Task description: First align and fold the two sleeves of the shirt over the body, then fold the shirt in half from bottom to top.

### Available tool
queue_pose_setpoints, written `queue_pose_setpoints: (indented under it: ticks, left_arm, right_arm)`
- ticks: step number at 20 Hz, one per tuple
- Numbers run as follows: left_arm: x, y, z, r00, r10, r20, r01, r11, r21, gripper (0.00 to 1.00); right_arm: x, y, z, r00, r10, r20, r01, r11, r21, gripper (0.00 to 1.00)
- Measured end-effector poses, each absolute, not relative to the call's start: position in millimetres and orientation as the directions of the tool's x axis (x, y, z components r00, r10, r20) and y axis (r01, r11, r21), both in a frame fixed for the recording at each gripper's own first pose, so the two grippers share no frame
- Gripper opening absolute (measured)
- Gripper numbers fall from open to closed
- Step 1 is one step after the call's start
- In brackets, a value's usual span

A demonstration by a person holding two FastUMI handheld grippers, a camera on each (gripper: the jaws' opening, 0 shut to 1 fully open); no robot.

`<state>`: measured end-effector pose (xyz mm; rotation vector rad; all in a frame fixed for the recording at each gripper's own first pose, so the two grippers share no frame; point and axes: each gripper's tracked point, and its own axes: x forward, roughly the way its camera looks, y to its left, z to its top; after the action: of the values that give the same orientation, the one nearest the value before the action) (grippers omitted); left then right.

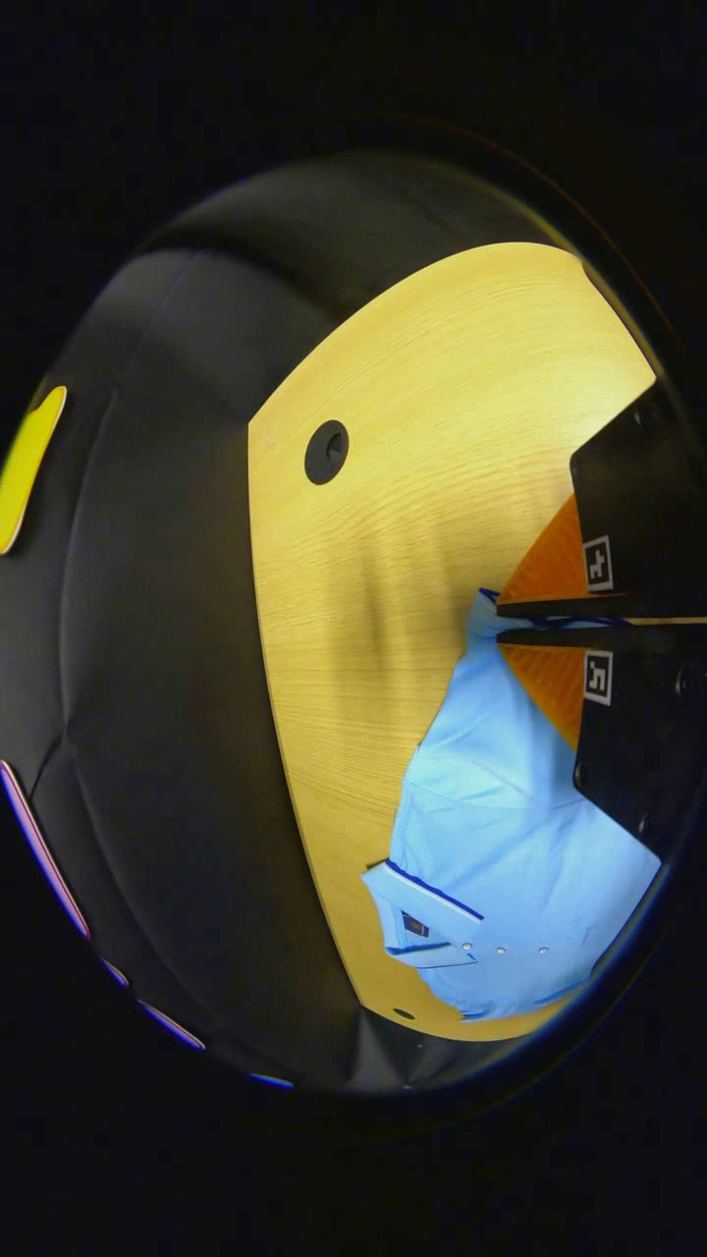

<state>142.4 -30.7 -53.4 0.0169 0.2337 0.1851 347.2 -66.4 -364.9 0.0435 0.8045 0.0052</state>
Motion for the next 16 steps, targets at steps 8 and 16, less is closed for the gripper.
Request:
queue_pose_setpoints:
  ticks: [8, 16]
  left_arm:
    - [117.7, -2.8, -65.8, 0.956, 0.174, -0.236, -0.176, 0.984, 0.014, 0.98]
    - [84.0, 52.3, -81.6, 0.941, 0.213, -0.262, -0.224, 0.974, -0.016, 0.98]
  right_arm:
    - [343.7, -17.5, -299.3, 0.767, 0.061, -0.639, -0.096, 0.995, -0.020, 0.07]
    - [327.8, 101.6, -296.1, 0.753, 0.153, -0.640, -0.230, 0.972, -0.039, 0.07]
